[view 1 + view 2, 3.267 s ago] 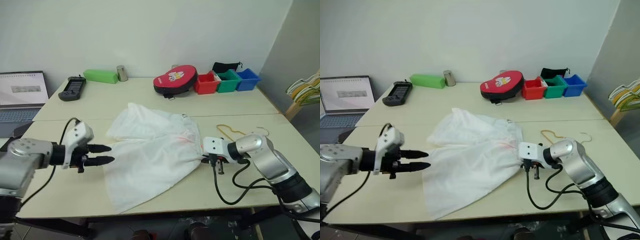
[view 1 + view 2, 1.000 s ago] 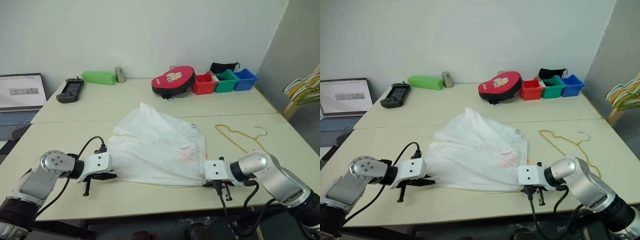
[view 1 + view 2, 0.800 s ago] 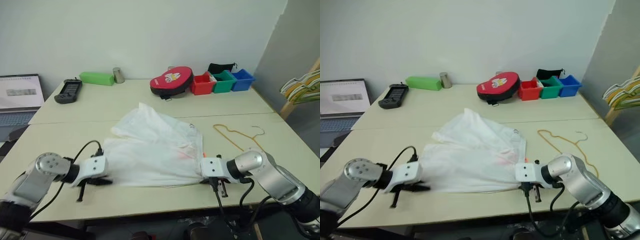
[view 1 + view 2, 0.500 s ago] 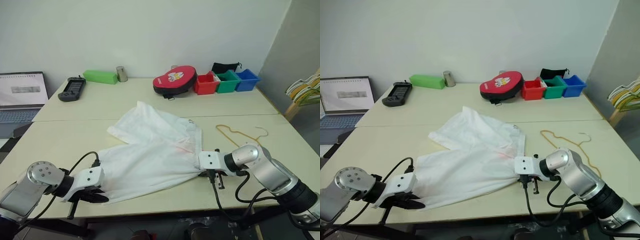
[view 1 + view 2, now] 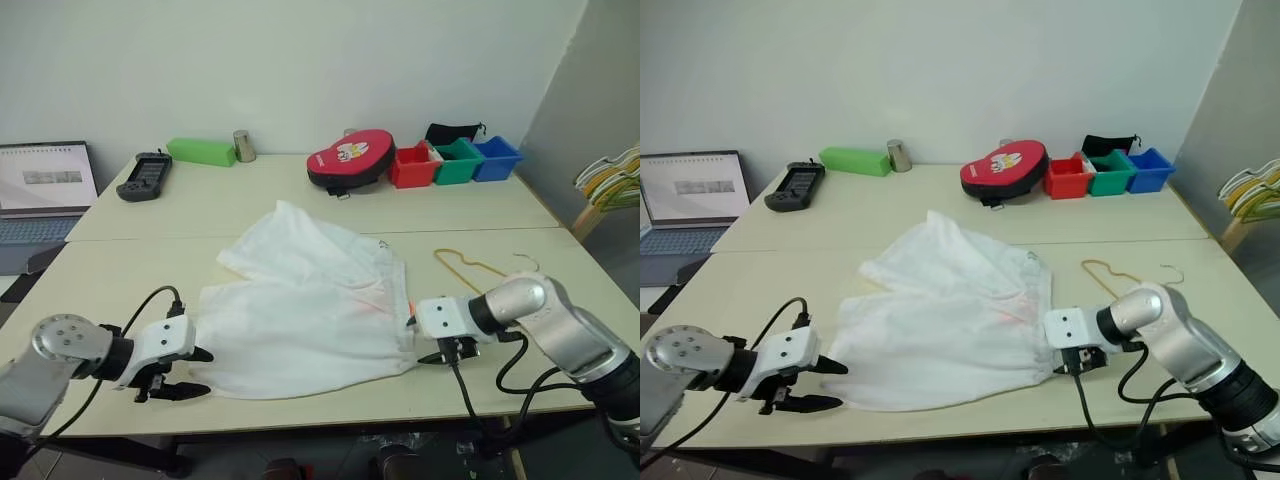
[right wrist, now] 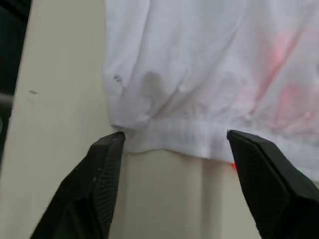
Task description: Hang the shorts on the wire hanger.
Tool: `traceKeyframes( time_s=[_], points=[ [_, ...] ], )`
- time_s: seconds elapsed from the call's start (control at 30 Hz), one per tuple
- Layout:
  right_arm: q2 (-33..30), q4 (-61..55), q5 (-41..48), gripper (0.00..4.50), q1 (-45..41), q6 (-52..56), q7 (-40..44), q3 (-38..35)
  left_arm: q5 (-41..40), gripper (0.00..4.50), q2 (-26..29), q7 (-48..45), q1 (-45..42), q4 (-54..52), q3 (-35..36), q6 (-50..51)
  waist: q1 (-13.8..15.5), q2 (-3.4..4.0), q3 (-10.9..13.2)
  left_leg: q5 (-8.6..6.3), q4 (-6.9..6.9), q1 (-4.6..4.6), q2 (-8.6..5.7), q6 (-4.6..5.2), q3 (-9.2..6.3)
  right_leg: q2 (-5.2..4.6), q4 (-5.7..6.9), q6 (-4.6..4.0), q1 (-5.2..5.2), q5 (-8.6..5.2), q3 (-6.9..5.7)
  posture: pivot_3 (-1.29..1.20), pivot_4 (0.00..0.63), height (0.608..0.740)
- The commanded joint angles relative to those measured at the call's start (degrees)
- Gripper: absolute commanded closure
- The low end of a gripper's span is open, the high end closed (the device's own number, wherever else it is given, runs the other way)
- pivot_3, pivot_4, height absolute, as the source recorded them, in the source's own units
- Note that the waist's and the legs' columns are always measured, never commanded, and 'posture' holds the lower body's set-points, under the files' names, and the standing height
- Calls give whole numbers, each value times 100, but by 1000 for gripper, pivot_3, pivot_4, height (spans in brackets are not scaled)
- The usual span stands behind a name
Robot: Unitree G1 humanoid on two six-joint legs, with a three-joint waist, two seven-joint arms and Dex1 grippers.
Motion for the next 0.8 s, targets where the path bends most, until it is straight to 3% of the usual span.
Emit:
traceKeyframes(
  time_s=[0.03, 0.23, 0.43, 0.7, 0.8],
  points=[
    [57, -542, 161, 564, 106, 27, -92, -197, -356, 1130, 121, -13, 428, -812, 665, 317, 7, 0, 7, 0, -2, 0, 0, 0, 0, -1, 0, -3, -1, -2, 0, 33, 55, 740],
    [148, -646, -84, 564, 369, -99, -221, 2, -18, 1130, -91, 310, 875, -1145, 517, 230, 29, -1, 33, -2, -4, 0, 0, -2, -3, -1, 2, -12, 0, -7, -3, 35, 54, 740],
    [221, -332, -351, 564, 504, -342, -411, 118, 1345, 1130, -711, 1424, 609, -367, -227, -863, 66, -10, 39, -1, 1, 10, -6, -2, 2, -3, 0, -22, 7, -9, 3, 34, 53, 740],
    [272, -97, -503, 564, 598, -527, -406, 274, 1375, 1130, -846, 1439, 539, -14, -423, -1075, 148, 30, 21, -1, 1, 28, -4, -1, 7, -3, 3, -44, 2, -19, 5, 30, 38, 740],
    [287, -89, -397, 1053, 610, -447, -227, 318, 1330, 1561, -878, 1414, 457, 9, -450, -1098, 149, 53, 6, -1, 2, 29, -6, -1, 10, -3, 3, -45, 5, -19, 8, 30, 38, 740]
  ],
)
